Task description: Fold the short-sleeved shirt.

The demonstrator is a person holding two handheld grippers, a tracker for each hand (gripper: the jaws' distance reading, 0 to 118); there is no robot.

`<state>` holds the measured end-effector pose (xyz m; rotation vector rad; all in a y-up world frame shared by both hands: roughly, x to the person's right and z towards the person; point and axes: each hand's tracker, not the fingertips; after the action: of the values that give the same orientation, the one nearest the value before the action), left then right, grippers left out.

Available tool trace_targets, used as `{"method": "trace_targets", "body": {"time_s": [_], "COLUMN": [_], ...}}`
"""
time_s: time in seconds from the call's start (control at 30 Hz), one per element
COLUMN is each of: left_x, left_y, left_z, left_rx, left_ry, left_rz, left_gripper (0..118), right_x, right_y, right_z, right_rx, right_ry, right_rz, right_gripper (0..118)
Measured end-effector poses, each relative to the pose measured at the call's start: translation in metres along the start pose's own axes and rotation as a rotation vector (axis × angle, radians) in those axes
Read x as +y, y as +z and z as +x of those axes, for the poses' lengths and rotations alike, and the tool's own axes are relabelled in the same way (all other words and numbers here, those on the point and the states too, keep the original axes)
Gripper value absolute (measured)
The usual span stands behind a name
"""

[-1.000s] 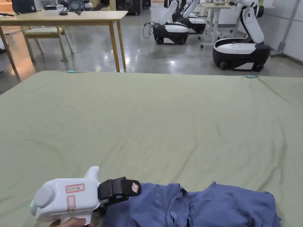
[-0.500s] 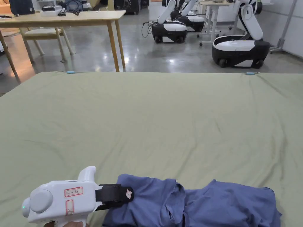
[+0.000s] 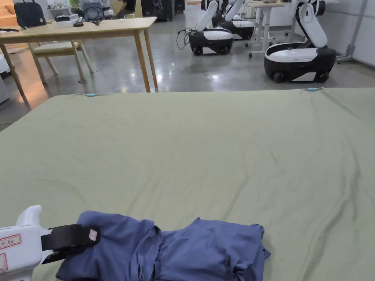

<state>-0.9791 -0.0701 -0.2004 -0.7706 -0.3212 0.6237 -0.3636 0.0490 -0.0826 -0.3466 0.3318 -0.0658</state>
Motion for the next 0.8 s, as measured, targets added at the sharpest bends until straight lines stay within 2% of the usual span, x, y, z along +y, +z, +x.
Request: {"method": "trace_targets", "body": {"time_s": [0.17,0.33,0.43,0.6,0.8], "left_x": [-0.002,-0.016,-0.034,-0.064,-0.072], "left_y": [-0.025,-0.093,-0.141,-0.206,-0.218], "left_z": [0.087,0.146,0.175,0.188,0.179], "left_rx": [-0.130,-0.251,-0.205,-0.161,-0.162], "left_ry": [-0.062,-0.144,-0.195,-0.139,-0.097], "left_rz": [-0.034,-0.125,-0.171,-0.281,-0.289], "left_gripper": [21,21,21,21,21], "right_x": [0.000,-0.004,-0.008,-0.013,-0.017], "right_y": [0.002,0.011,0.018,0.033,0.043], "right_z": [0.001,0.007,0.014,0.027,0.040], "right_rx": [0.005,-0.016,-0.028,-0.065,-0.108], "right_ry": [0.005,-0.002,-0.018,-0.037,-0.066], "right_rz": [-0.004,-0.001,0.001,0.002,0.011], "right_gripper": [1,1,1,1,1]}}
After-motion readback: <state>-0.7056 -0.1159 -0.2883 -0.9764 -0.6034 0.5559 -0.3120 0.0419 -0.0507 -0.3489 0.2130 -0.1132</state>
